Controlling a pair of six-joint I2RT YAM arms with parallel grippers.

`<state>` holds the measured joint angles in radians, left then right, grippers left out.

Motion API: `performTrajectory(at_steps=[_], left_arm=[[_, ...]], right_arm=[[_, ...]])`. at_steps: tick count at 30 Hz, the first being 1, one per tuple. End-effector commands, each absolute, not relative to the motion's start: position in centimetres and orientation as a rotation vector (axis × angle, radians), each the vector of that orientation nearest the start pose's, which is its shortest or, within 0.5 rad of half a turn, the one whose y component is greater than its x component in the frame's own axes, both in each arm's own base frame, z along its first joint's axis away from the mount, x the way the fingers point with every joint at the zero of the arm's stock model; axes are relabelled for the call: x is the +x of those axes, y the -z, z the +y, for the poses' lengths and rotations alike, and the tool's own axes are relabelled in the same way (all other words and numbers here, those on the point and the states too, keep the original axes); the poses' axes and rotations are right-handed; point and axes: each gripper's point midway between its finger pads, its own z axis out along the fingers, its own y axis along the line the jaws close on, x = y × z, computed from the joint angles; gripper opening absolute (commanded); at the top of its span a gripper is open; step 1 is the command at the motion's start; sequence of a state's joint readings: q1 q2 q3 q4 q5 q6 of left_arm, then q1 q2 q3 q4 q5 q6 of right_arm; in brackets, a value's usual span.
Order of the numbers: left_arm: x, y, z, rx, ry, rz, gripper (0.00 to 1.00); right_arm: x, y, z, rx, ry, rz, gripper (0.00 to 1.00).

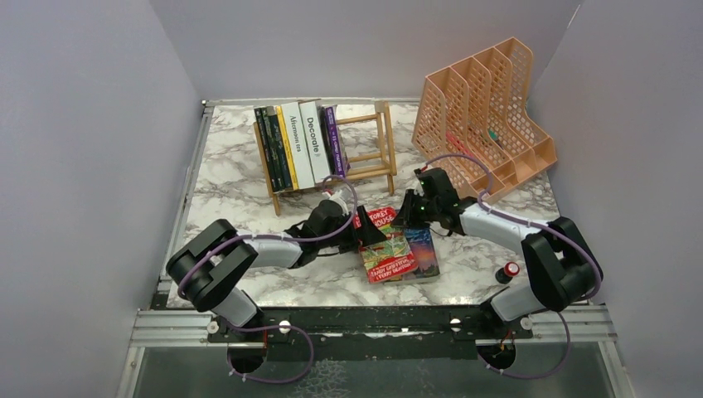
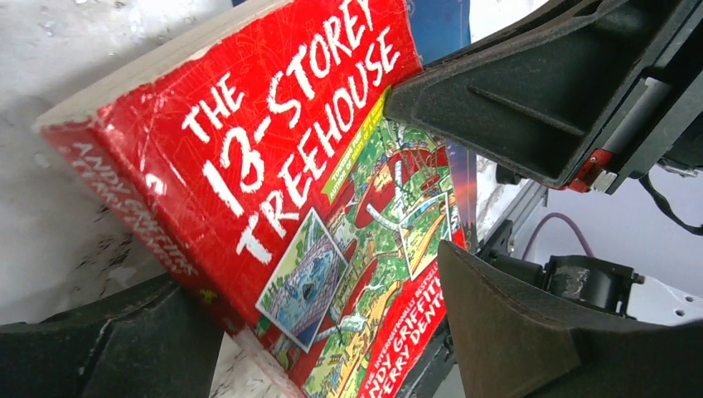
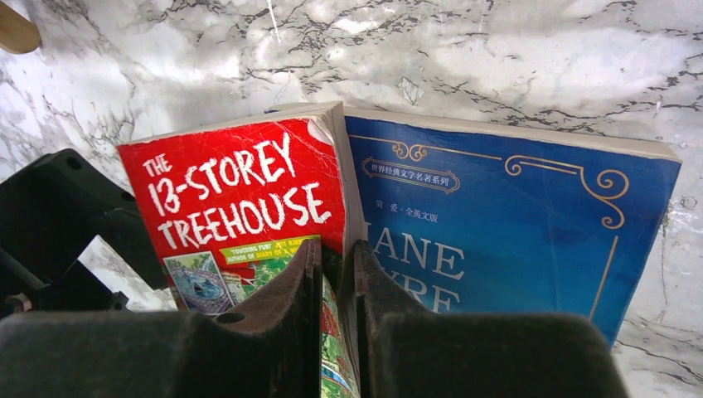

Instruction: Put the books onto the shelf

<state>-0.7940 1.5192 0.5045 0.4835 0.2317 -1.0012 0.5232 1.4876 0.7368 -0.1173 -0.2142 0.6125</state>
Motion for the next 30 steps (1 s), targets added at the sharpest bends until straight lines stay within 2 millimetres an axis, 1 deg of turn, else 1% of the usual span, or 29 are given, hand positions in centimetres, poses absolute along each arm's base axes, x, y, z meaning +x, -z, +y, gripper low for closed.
performTrajectory(at_steps=[1, 4, 7, 9, 15, 17, 19, 22, 25, 27, 29, 30], left_arm=[[22.1, -10.5, -35.1, -0.071, 1.446, 2.248, 0.84], [22.4, -11.6, -34.9, -0.081, 1.451, 2.196, 0.74], [22.7, -12.2, -34.1, -0.096, 1.417, 2.155, 0.63], [22.7, -12.3, -33.7, -0.093, 1.406, 2.143, 0.48], [22.8, -12.3, -32.5, -0.080, 1.377, 2.119, 0.15], [23.0, -12.5, -32.2, -0.067, 1.363, 2.104, 0.01], [23.0, -12.8, -31.9, -0.048, 1.355, 2.086, 0.00], [22.5, -13.1, -31.1, 0.007, 1.325, 2.077, 0.00], [21.3, -13.6, -30.1, 0.061, 1.311, 2.059, 0.00], [20.9, -14.1, -29.4, 0.082, 1.285, 2.055, 0.00], [20.9, -15.0, -28.7, 0.109, 1.238, 2.044, 0.00], [21.3, -15.7, -28.3, 0.129, 1.187, 2.030, 0.00]], right_arm=[[23.7, -0.6, 21.2, 0.019, -0.671, 2.728, 0.08], [23.9, -1.0, 21.4, 0.024, -0.690, 2.706, 0.08], [24.1, -1.5, 21.5, 0.024, -0.703, 2.685, 0.08], [24.1, -1.8, 21.6, 0.027, -0.709, 2.676, 0.08], [24.7, -3.0, 21.7, 0.054, -0.723, 2.636, 0.08], [24.9, -3.6, 21.7, 0.065, -0.723, 2.616, 0.10], [25.2, -4.6, 21.6, 0.074, -0.726, 2.582, 0.17], [25.9, -6.5, 21.1, 0.114, -0.703, 2.518, 0.31], [26.6, -8.8, 20.2, 0.160, -0.656, 2.451, 0.45], [27.2, -10.7, 19.9, 0.181, -0.655, 2.395, 0.54], [27.5, -12.6, 19.7, 0.189, -0.666, 2.339, 0.57], [27.7, -13.5, 19.6, 0.197, -0.670, 2.311, 0.59]])
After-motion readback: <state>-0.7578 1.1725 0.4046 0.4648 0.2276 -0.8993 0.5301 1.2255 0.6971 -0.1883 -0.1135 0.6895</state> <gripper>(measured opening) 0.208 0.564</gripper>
